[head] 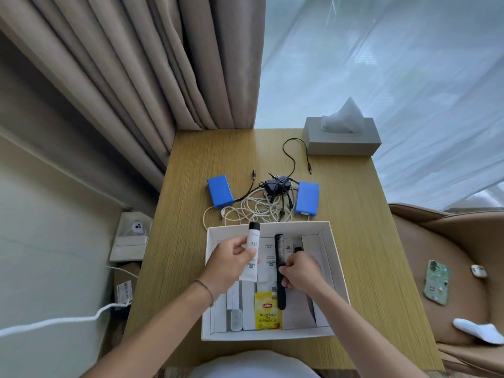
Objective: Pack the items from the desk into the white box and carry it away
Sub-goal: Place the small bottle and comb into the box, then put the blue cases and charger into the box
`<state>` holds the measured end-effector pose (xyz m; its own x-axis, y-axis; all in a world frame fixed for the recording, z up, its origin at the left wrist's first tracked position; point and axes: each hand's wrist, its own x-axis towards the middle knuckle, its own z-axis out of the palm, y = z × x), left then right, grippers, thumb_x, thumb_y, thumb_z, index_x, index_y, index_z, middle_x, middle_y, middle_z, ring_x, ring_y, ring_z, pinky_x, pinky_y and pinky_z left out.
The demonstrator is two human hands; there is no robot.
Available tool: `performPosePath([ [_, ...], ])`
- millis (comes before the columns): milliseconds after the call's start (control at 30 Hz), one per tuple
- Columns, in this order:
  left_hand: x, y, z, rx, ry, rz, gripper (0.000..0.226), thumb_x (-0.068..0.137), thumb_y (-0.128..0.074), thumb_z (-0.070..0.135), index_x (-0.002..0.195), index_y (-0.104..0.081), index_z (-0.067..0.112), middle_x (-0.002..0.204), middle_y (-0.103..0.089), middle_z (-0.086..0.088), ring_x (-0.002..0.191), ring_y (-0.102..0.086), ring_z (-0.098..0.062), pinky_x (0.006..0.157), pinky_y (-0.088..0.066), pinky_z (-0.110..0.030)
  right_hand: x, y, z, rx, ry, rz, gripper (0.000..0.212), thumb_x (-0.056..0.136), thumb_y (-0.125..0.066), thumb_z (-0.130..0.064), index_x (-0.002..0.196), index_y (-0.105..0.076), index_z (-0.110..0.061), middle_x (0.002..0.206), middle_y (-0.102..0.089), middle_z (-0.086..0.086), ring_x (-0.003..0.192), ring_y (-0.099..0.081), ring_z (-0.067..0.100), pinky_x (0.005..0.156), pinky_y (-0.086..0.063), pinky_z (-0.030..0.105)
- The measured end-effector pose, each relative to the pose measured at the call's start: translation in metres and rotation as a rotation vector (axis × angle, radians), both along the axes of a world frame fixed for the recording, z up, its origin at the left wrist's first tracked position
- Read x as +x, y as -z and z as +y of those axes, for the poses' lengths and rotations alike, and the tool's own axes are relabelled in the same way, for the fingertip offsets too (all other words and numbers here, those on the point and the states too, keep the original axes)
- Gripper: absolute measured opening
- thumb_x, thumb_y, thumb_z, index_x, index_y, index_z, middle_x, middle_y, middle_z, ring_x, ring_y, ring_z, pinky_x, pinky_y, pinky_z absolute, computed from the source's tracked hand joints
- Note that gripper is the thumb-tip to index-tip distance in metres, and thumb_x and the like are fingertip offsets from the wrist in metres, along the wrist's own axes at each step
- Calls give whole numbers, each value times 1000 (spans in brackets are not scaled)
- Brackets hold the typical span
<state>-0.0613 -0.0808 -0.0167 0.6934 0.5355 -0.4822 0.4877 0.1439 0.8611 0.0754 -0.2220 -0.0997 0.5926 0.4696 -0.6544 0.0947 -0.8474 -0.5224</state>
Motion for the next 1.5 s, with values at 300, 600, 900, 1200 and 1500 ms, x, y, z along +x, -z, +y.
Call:
performPosePath([
  [300, 0, 38, -18, -27, 52, 291, 27, 91, -69, 12, 118, -64, 10, 101, -72, -10, 88, -74, -23, 71, -64, -38, -3, -6, 1, -125, -150, -327, 43, 94, -64, -44, 61, -49, -21, 59, -55, -5, 55, -52, 16, 48, -37, 27],
  [600, 32, 57, -24, 208, 184, 490, 26, 71, -78, 28, 92, -63, 23, 93, -73, -3, 83, -73, -25, 76, -62, -42, -7, -40, -19, 48, -76, -245, 23, 95, -59, -27, 78, -70, -15, 74, -71, 0, 68, -66, 18, 61, -56, 36],
  [900, 36, 68, -34, 533, 366, 576, 41, 79, -67, 38, 118, -55, 31, 109, -69, 6, 101, -64, -20, 84, -52, -33, 1, -65, -31, 197, 25, -207, 21, 94, -63, -25, 76, -71, -18, 66, -69, -4, 59, -60, 10, 55, -48, 28],
  [1200, 41, 11, -25, 805, 294, 99, 15, 89, -56, 31, 100, -62, 38, 84, -62, 19, 79, -61, -1, 68, -52, -22, 50, -103, -4, 367, 116, -259, 20, 94, -65, -22, 75, -69, -18, 65, -69, -1, 57, -60, 10, 55, -48, 24],
  [1500, 122, 7, 44, 841, 267, 137, 18, 92, -56, 20, 104, -65, 28, 95, -66, 10, 84, -61, -6, 70, -55, -28, 109, -97, 34, 348, 102, -272, 9, 97, -58, -21, 94, -63, -28, 78, -63, -16, 63, -60, 1, 52, -41, 18],
])
